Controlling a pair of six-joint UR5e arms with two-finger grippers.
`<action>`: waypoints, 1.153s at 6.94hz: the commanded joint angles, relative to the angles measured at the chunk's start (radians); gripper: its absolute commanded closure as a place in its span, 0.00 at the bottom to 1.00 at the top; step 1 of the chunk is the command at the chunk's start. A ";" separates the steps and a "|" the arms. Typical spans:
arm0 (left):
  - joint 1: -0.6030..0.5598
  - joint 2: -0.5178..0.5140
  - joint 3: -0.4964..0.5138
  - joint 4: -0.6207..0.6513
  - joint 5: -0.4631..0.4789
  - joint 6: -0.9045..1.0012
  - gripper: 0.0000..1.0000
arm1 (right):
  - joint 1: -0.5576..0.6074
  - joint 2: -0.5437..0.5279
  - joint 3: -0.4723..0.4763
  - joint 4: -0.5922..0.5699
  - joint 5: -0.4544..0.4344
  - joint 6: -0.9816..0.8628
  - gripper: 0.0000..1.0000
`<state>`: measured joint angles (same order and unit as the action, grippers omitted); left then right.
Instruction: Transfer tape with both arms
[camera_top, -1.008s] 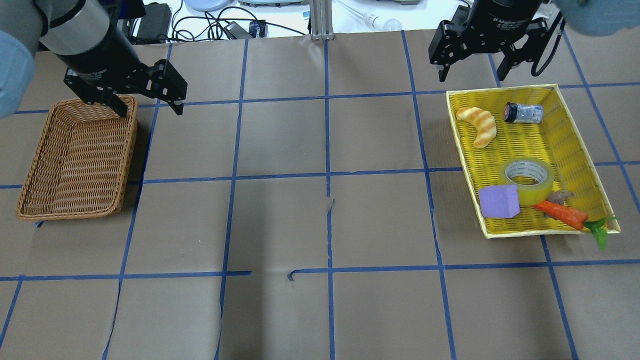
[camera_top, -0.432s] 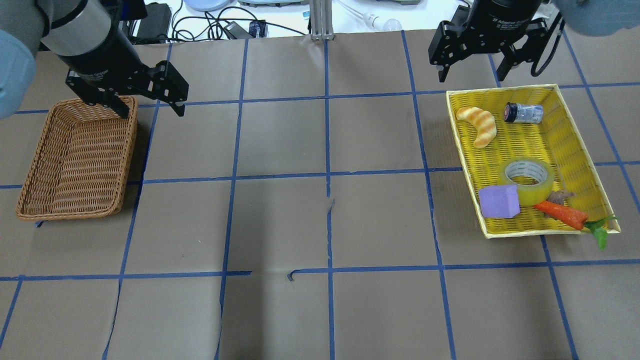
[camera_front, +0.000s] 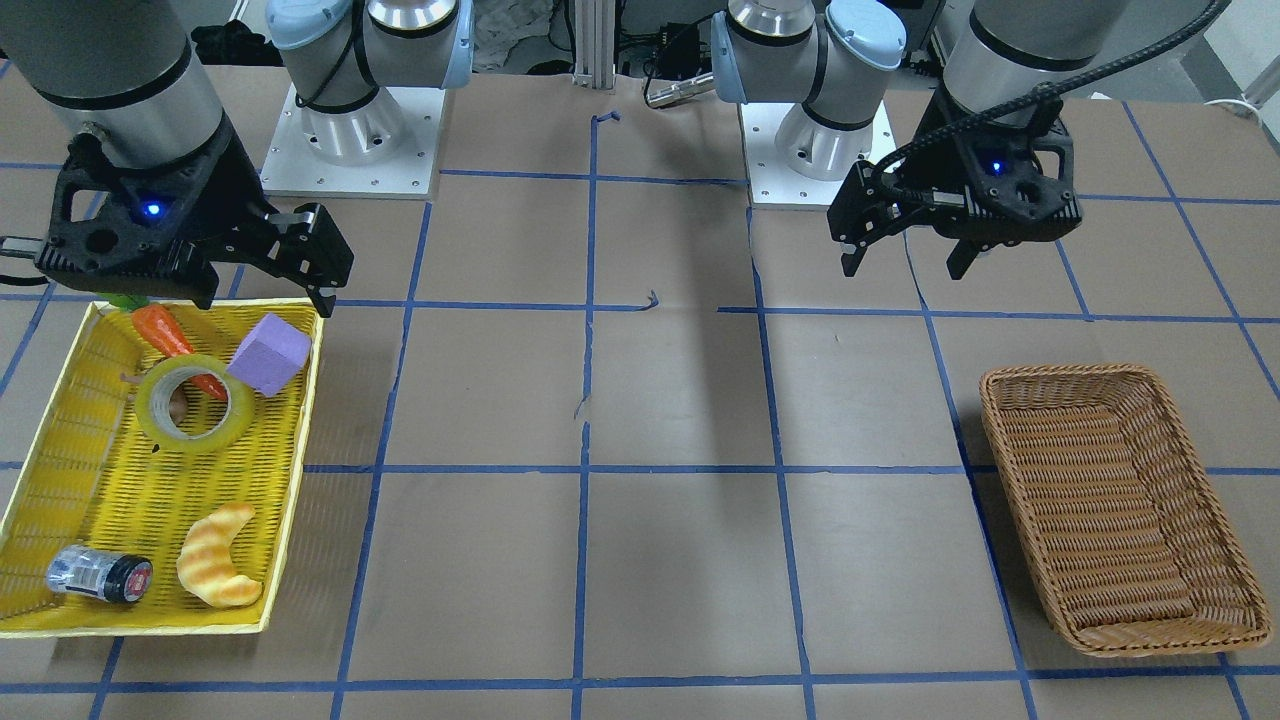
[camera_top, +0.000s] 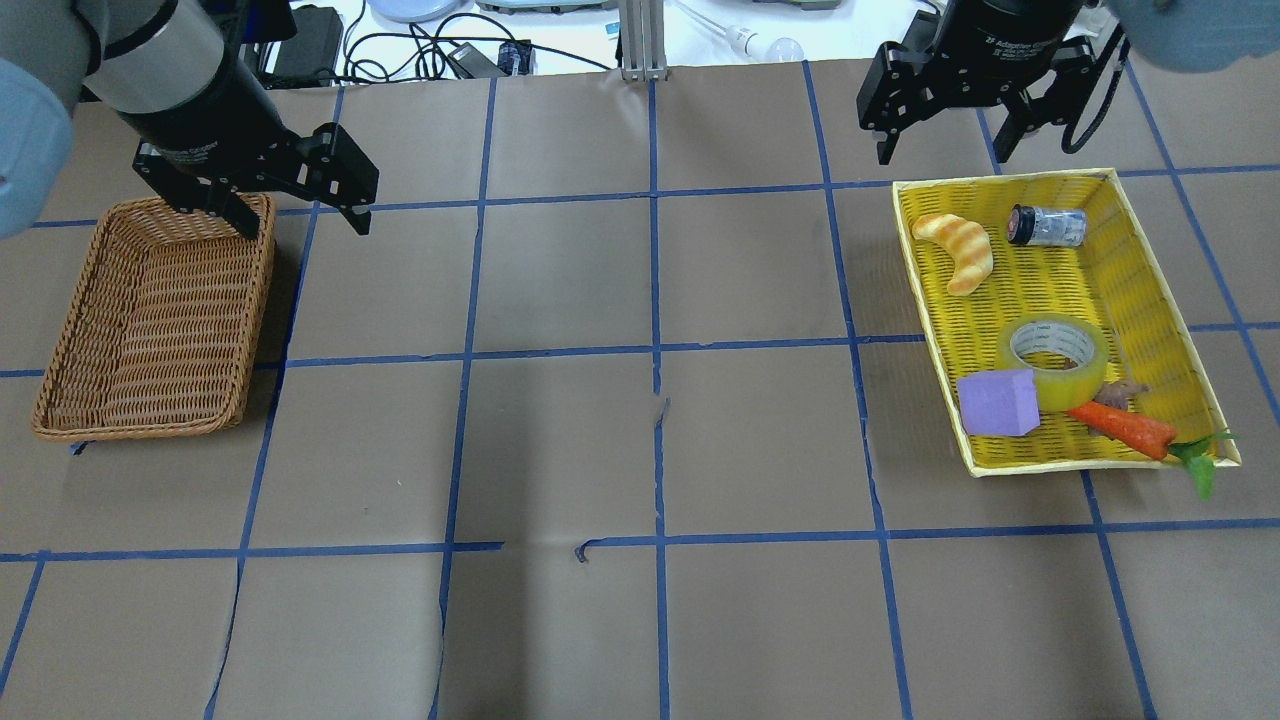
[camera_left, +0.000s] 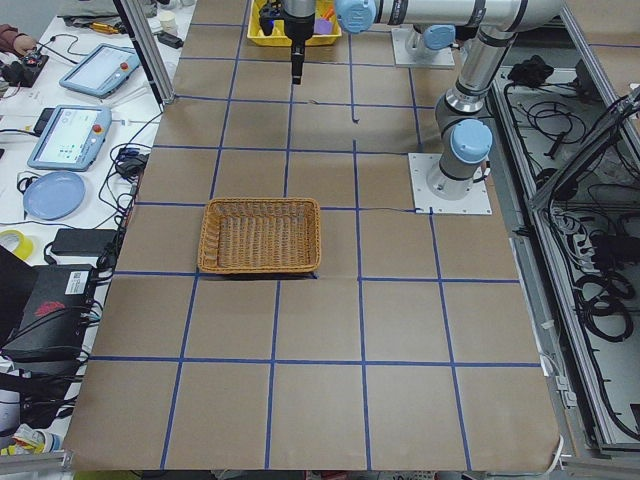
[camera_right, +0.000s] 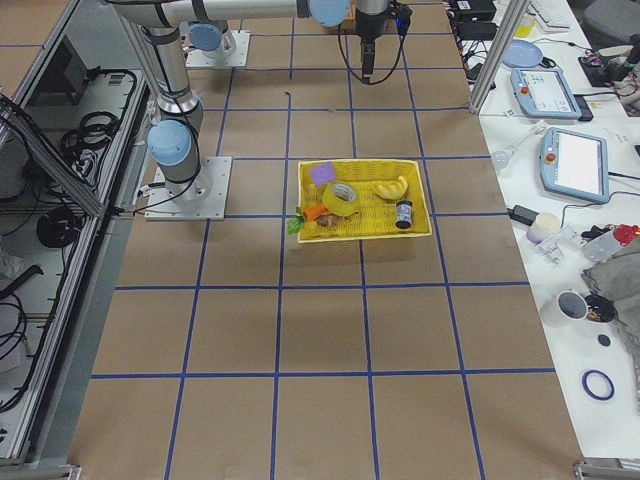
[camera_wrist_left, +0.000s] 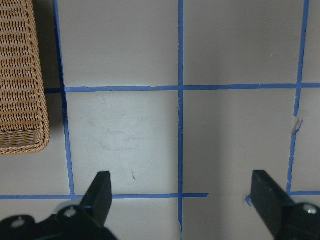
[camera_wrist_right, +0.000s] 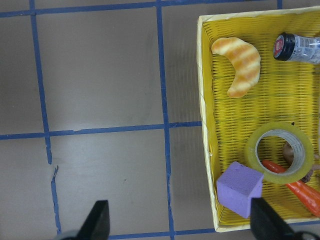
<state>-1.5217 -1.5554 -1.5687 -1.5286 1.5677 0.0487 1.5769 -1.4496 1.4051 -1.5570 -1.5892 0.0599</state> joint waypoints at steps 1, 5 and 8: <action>-0.002 0.000 -0.001 -0.001 0.000 -0.001 0.00 | -0.023 0.008 0.002 -0.006 0.000 -0.038 0.00; -0.002 -0.002 -0.001 -0.004 -0.002 -0.001 0.00 | -0.324 0.047 0.163 -0.128 -0.012 -0.435 0.00; -0.003 -0.003 -0.001 -0.004 -0.003 0.000 0.00 | -0.462 0.106 0.423 -0.410 -0.044 -0.554 0.00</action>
<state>-1.5243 -1.5574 -1.5693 -1.5324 1.5658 0.0486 1.1581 -1.3680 1.7250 -1.8462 -1.6218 -0.4721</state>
